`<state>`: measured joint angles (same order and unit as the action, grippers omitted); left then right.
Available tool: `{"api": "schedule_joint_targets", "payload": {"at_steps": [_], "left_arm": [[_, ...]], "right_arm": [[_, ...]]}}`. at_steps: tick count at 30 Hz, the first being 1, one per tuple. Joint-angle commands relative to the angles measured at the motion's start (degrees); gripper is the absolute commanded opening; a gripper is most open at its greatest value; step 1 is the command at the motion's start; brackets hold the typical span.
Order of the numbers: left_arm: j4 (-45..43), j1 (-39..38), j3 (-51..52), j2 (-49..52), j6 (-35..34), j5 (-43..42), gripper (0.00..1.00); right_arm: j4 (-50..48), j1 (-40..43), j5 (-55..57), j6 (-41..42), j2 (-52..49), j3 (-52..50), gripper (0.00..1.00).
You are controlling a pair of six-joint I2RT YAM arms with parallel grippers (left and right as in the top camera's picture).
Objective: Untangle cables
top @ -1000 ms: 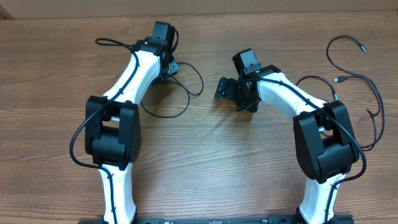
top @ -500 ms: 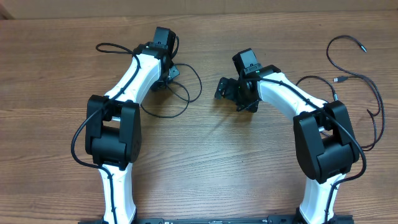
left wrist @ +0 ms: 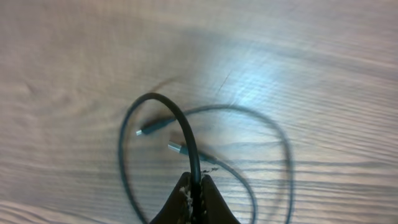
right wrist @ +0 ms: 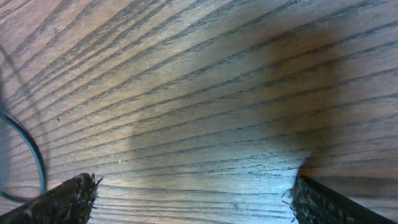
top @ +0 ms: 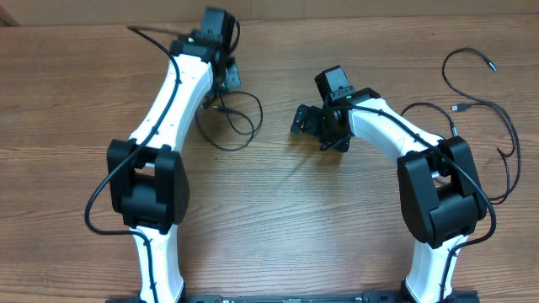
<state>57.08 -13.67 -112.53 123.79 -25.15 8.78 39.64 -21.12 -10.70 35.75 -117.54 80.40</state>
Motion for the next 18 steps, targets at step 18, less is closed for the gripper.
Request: {"api": "schedule_joint_targets", "payload": {"at_steps": [18], "left_arm": [[10.99, 0.26, -10.84, -11.02, 14.82, -12.70, 0.04]], "right_arm": [[0.02, -0.17, -0.98, -0.63, -1.75, -2.34, 1.00]]}}
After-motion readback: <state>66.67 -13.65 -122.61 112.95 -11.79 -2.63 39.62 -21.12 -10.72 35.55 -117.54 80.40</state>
